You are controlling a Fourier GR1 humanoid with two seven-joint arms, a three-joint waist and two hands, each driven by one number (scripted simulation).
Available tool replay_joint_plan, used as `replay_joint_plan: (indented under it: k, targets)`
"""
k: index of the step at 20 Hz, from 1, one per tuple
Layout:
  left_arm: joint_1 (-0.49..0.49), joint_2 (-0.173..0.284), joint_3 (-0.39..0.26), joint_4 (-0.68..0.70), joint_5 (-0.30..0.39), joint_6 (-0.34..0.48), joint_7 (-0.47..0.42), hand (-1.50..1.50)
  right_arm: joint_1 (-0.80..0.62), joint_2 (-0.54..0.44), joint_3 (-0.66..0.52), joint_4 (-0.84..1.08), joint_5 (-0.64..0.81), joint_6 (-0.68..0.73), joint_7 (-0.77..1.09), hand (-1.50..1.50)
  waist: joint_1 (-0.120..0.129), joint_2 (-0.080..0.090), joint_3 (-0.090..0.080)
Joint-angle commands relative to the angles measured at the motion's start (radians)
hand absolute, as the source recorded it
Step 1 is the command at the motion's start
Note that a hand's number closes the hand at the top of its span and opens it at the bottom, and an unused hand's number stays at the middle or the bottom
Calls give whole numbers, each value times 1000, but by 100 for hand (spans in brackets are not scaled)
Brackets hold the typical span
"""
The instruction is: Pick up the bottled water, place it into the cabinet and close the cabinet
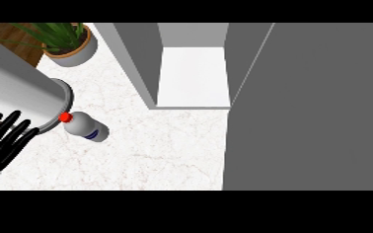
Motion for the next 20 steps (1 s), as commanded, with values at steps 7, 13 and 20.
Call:
replay_joint_plan:
  k: [7,13,20]
  targets:
    - [-47,-37,90,143,-28,-147,-45,-150,137,-14,24,-50,-5,48,-73,-150,-5,0,0]
    - [-73,-27,156,222,-54,-152,-54,-150,111,-6,46,6,59,46,-131,-150,-3,0,0]
    - [-207,-38,158,382,-219,-189,-137,-150,127,-36,-4,118,-5,123,-239,-150,-8,1,0]
